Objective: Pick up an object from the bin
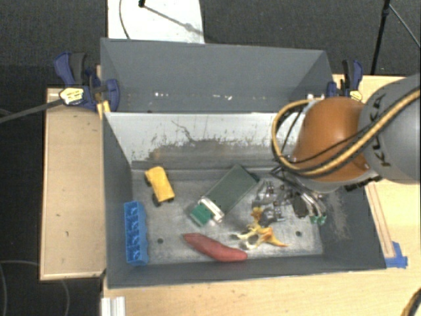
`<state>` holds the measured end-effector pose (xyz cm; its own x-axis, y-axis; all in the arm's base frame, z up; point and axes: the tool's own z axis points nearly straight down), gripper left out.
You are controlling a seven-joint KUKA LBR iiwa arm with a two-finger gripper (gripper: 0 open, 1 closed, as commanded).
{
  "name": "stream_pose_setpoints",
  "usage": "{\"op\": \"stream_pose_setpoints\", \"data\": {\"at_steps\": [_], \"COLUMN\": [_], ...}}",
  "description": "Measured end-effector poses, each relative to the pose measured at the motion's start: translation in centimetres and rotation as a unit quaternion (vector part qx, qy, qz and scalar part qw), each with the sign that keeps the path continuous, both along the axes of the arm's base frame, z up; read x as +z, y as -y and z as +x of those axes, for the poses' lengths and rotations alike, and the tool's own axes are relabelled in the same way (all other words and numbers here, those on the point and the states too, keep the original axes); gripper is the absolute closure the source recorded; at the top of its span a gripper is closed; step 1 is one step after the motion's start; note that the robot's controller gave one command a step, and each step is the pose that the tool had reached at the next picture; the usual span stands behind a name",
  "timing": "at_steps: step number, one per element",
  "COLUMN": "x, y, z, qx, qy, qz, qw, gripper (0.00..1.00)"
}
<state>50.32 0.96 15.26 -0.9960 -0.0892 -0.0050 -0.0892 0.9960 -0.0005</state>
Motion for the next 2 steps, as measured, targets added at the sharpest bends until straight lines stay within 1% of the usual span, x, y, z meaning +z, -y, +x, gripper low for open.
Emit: {"op": "stream_pose_setpoints", "data": {"at_steps": [2], "x": [1.56], "y": [-0.01], "z": [0.06], "qx": [0.001], "qy": [0.0005], "qz": [0.0], "qw": [1.0], "gripper": [1.0]}}
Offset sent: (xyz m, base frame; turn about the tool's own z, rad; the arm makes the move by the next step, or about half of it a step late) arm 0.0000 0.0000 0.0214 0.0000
